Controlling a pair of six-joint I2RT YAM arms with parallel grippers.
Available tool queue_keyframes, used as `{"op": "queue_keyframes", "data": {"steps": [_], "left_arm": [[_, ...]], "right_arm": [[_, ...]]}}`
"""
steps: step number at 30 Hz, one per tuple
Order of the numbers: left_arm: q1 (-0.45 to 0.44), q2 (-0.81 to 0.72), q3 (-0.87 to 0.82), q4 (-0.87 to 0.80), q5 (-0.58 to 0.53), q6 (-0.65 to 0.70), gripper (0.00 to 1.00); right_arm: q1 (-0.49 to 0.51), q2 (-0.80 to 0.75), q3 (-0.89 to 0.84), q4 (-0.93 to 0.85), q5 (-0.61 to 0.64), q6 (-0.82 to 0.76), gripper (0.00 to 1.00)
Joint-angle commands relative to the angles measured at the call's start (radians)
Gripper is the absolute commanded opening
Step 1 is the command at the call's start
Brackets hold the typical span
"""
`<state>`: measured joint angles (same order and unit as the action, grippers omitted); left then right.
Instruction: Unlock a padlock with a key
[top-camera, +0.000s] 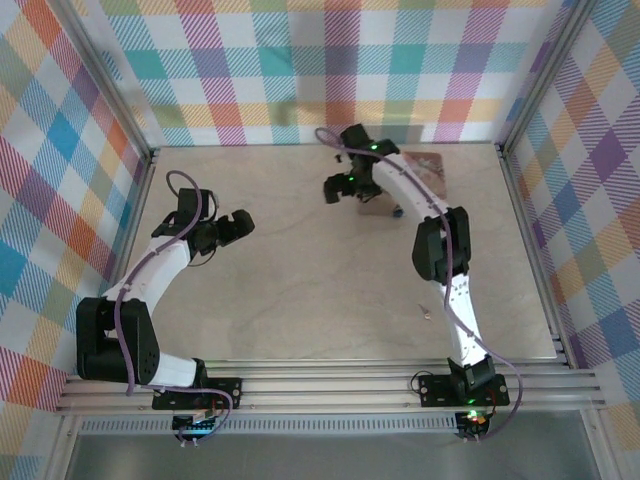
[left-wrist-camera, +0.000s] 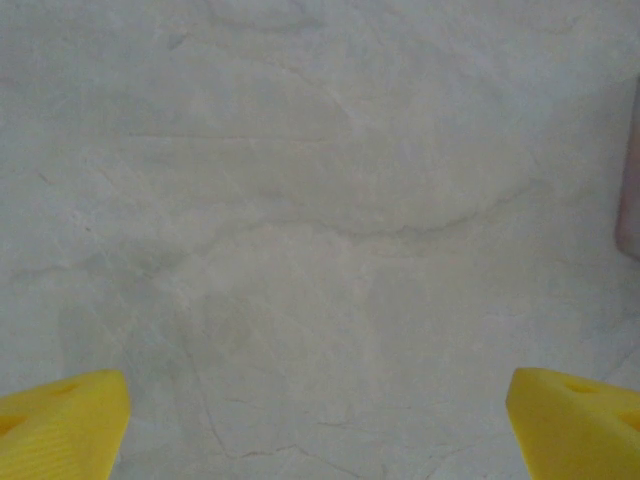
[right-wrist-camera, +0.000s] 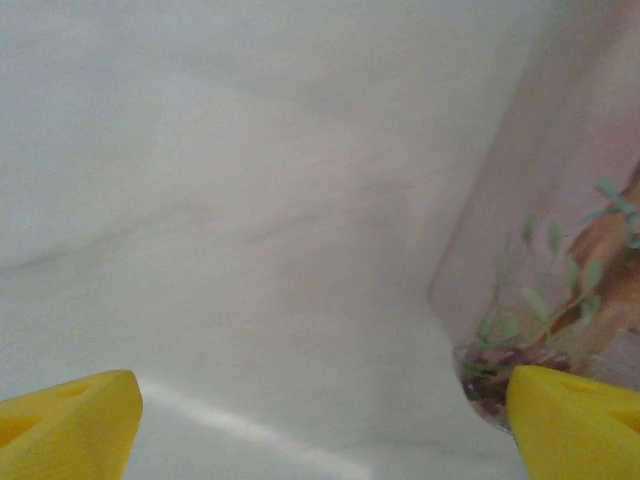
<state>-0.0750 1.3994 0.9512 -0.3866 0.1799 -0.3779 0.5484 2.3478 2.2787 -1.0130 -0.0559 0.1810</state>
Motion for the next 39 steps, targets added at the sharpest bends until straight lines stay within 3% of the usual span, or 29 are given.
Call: {"op": "queue_keyframes", "data": {"steps": [1, 7, 15, 25, 35, 39], "left_arm": [[0.003, -0.021, -0.015, -0.049, 0.044, -0.003, 0.98], [0.001, 0.037, 0.008, -0.103, 0.192, 0.003, 0.97], [-0.004, 0.025, -0.012, -0.066, 0.227, -0.011, 0.96], [-0.071, 0.245, 0.231, -0.11, 0.256, 0.003, 0.87], [-0.172, 0.526, 0.526, -0.121, 0.28, -0.044, 0.85], [-0.196, 0.604, 0.594, -0.125, 0.296, -0.066, 0.82]], "right_arm": [[0.059, -0.042, 0.057, -0.057, -0.189, 0.114, 0.94], [0.049, -0.121, 0.159, -0.089, -0.13, 0.11, 0.96], [-0.078, -0.183, 0.029, -0.178, -0.009, 0.163, 0.98], [-0.223, -0.391, -0.47, 0.1, -0.128, 0.297, 0.93], [-0.245, -0.375, -0.59, 0.165, -0.205, 0.325, 0.91], [-0.228, -0.358, -0.617, 0.204, -0.259, 0.341, 0.86]]}}
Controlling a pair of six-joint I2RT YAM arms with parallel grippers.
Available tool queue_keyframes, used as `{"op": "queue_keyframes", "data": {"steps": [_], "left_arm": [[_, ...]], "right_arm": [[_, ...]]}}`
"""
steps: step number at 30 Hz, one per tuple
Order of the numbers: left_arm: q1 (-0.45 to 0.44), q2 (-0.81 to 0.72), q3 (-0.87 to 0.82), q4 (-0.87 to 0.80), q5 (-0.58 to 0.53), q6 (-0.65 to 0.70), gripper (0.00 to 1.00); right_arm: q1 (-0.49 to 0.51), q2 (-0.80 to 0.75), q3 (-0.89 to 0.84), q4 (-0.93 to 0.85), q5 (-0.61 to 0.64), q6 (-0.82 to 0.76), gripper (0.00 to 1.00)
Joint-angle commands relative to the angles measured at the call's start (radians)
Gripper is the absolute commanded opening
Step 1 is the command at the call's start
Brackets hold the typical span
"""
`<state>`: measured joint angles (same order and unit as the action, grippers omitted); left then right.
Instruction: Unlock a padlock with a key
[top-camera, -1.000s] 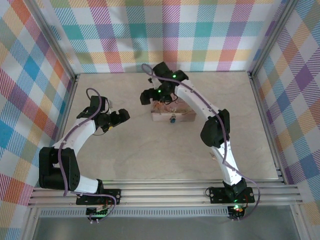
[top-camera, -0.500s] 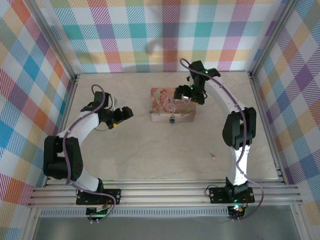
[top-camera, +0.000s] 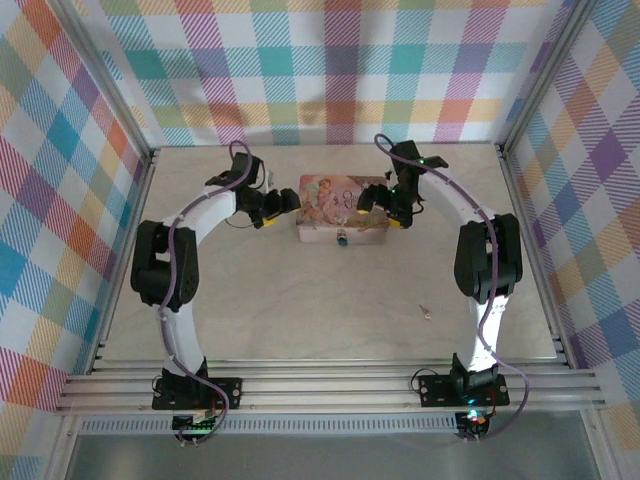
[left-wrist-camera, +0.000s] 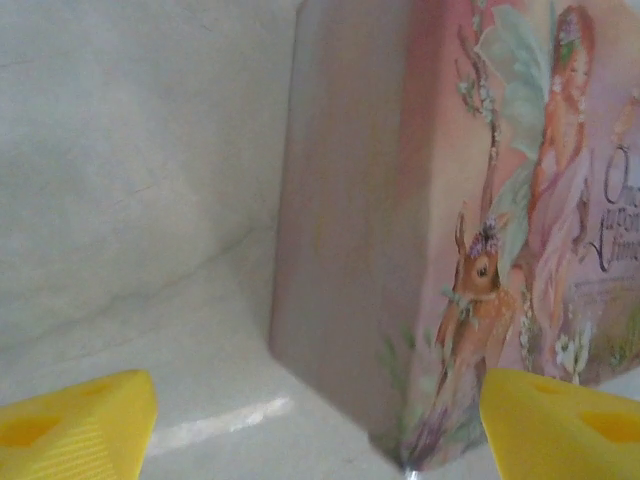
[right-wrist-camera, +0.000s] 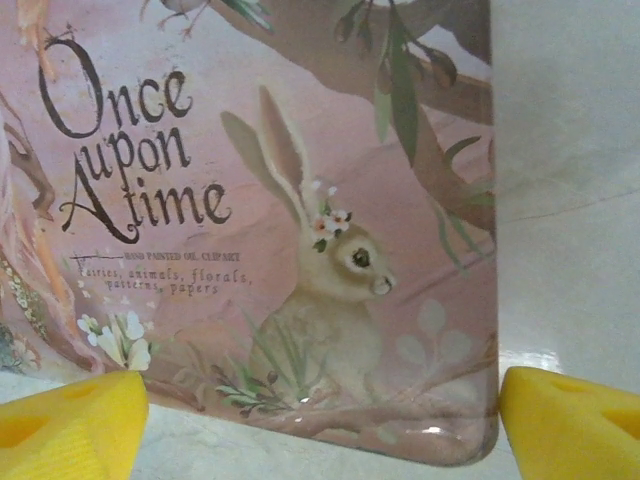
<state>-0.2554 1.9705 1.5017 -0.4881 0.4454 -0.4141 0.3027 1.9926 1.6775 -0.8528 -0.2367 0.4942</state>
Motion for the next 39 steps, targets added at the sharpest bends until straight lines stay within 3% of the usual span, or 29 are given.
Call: {"op": "queue_keyframes", "data": {"steps": [1, 7, 16, 27, 35, 39], "left_arm": [[-0.019, 0.041, 0.054, -0.038, 0.024, -0.03, 0.79], [-0.016, 0.018, 0.038, -0.113, -0.025, 0.023, 0.72], [0.032, -0.148, -0.158, -0.135, -0.121, 0.069, 0.68], [0.162, -0.351, -0.371, -0.142, -0.138, 0.101, 0.69], [0.191, -0.31, -0.351, -0.112, -0.1, 0.09, 0.65], [0.191, -0.233, -0.291, -0.089, -0.086, 0.06, 0.63]], "right_arm": [[0.028, 0.002, -0.016, 0.048, -0.086, 0.028, 0.84], [0.116, 0.057, 0.039, 0.047, -0.108, 0.024, 0.73], [0.243, 0.231, 0.309, -0.069, -0.096, -0.007, 0.72], [0.317, 0.441, 0.677, -0.2, -0.107, -0.024, 0.72], [0.332, 0.551, 0.827, -0.148, -0.16, -0.011, 0.66], [0.31, 0.596, 0.86, -0.038, -0.212, 0.001, 0.63]]}}
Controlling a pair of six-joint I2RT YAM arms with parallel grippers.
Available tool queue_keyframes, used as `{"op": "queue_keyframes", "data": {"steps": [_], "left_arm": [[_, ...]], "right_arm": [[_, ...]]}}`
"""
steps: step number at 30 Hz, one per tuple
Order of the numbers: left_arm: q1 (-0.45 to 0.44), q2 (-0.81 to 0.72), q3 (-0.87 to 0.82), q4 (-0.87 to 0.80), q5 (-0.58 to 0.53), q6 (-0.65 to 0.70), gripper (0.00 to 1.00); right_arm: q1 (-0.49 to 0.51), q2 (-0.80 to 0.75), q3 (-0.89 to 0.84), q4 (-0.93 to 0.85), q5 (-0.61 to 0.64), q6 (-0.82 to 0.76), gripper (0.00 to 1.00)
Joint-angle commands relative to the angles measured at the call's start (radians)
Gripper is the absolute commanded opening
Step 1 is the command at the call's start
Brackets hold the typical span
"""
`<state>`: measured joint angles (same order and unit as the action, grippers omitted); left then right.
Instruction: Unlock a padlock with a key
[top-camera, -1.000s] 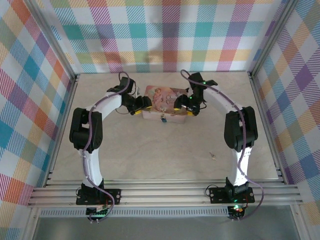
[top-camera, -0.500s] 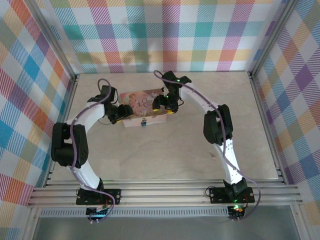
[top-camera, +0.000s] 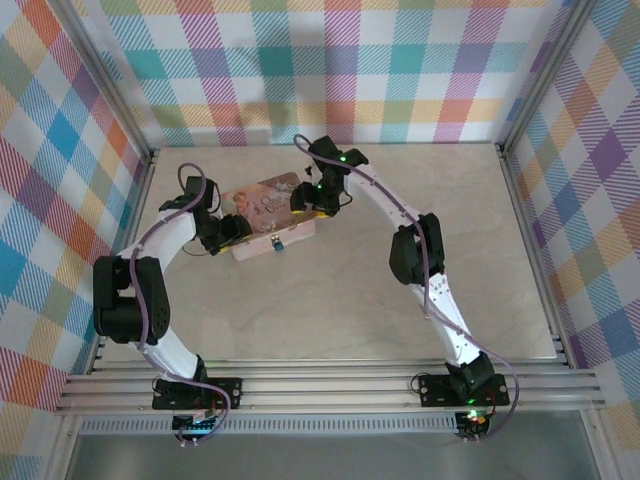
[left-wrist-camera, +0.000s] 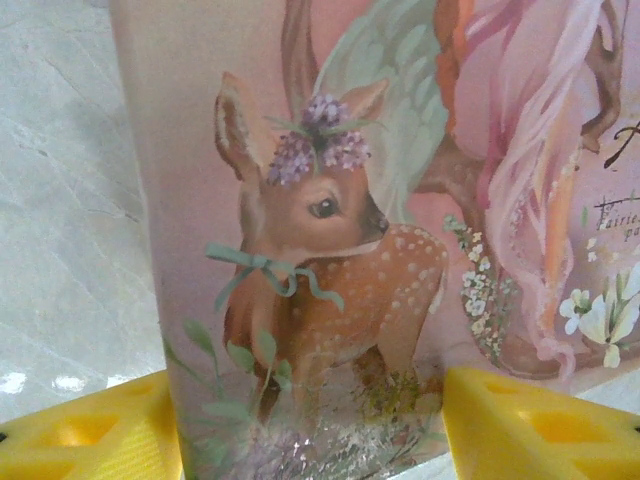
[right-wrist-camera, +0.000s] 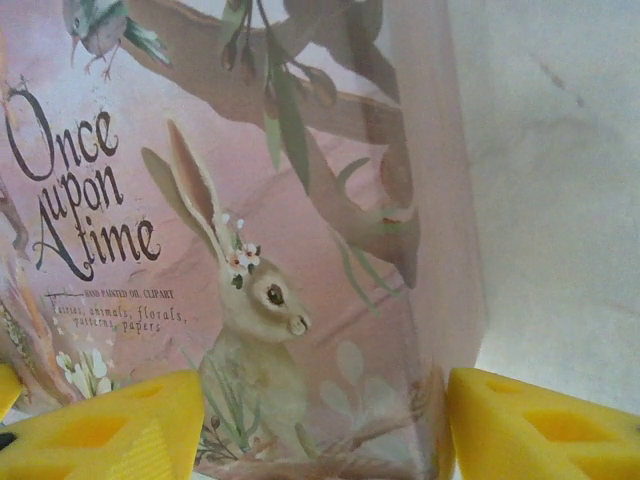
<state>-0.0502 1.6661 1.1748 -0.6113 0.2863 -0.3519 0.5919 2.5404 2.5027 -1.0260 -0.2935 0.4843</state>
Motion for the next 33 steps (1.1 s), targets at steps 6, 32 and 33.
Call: {"op": "queue_keyframes", "data": {"steps": [6, 32, 33], "left_arm": [[-0.014, 0.193, 0.137, 0.077, 0.109, -0.062, 0.63], [-0.088, -0.033, 0.123, -0.068, -0.045, 0.013, 0.73], [-0.107, -0.051, 0.095, -0.059, -0.048, 0.005, 0.73]], "right_arm": [[0.003, 0.142, 0.15, 0.262, -0.116, 0.009, 0.58], [-0.138, -0.597, -0.607, -0.008, 0.218, -0.055, 0.89], [-0.14, -0.657, -0.708, 0.025, 0.218, -0.041, 0.89]]}}
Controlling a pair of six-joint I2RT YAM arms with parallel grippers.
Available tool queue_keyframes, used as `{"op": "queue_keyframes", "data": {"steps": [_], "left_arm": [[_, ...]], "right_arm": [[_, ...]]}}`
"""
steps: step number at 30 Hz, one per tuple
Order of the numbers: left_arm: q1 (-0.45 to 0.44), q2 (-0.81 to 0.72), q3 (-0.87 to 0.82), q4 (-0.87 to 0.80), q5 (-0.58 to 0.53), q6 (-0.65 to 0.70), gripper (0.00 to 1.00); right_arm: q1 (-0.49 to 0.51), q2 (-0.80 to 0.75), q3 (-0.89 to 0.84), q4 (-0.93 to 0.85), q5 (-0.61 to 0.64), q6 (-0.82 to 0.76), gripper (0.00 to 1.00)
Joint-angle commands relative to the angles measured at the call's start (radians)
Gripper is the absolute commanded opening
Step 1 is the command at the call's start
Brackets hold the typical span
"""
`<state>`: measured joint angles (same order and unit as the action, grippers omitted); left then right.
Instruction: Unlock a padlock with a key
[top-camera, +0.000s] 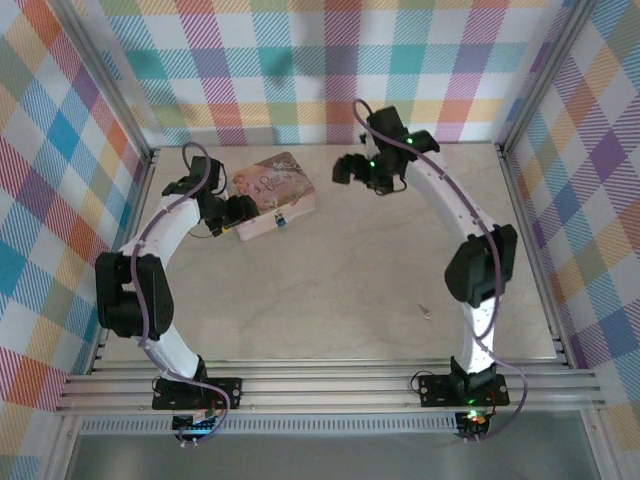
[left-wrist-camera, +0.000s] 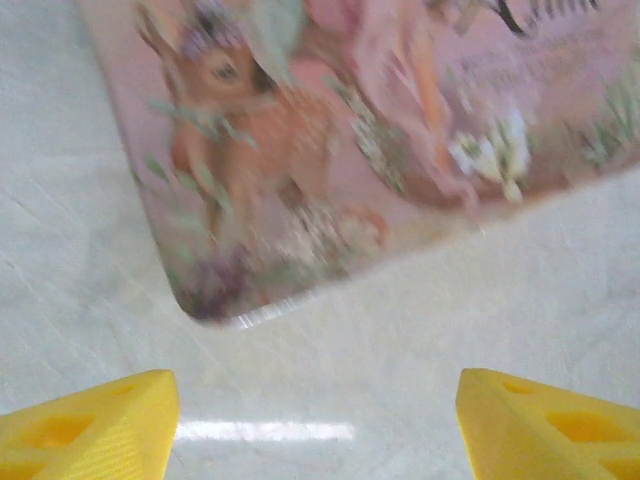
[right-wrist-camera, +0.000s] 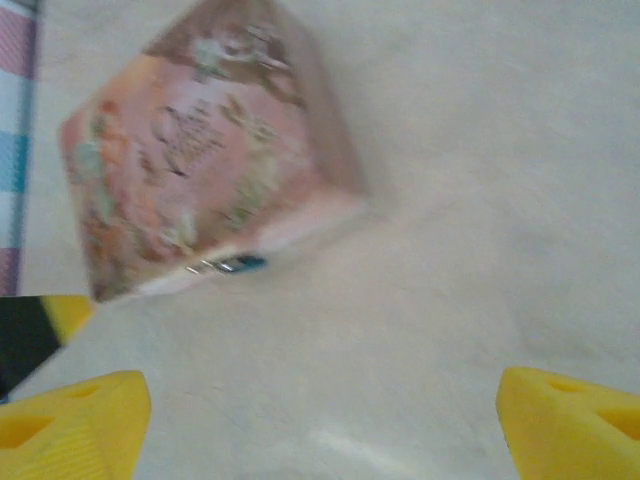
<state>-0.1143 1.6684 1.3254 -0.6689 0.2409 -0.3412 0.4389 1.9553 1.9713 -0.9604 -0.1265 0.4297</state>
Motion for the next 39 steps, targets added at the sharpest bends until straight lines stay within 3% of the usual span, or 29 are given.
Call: {"op": "queue_keyframes", "data": {"steps": [1, 7, 10, 15, 20, 25, 39], "left_arm": [[-0.062, -0.072, -0.084, 0.009, -0.006, -0.017, 0.73], [-0.223, -0.146, -0.239, 0.098, -0.041, -0.103, 0.73], [-0.301, -0.137, -0.268, 0.133, -0.07, -0.142, 0.73], [-0.359, -0.083, -0.26, 0.168, -0.078, -0.169, 0.72], [-0.383, -0.049, -0.22, 0.139, -0.087, -0.157, 0.72], [-0.4, -0.051, -0.224, 0.142, -0.092, -0.161, 0.72], [-0.404, -0.064, -0.233, 0.1, -0.123, -0.166, 0.73]], "right_arm": [[0.009, -0.132, -0.285, -0.011, 0.053, 0.032, 0.88], [-0.062, -0.434, -0.803, 0.045, 0.061, 0.222, 0.78], [-0.072, -0.53, -0.96, 0.014, 0.076, 0.274, 0.7], [-0.072, -0.632, -1.118, -0.019, 0.126, 0.337, 0.56], [-0.081, -0.691, -1.182, -0.023, 0.185, 0.351, 0.5], [-0.135, -0.681, -1.246, 0.058, 0.169, 0.365, 0.4], [-0.15, -0.497, -1.256, 0.161, 0.176, 0.291, 0.36]]}}
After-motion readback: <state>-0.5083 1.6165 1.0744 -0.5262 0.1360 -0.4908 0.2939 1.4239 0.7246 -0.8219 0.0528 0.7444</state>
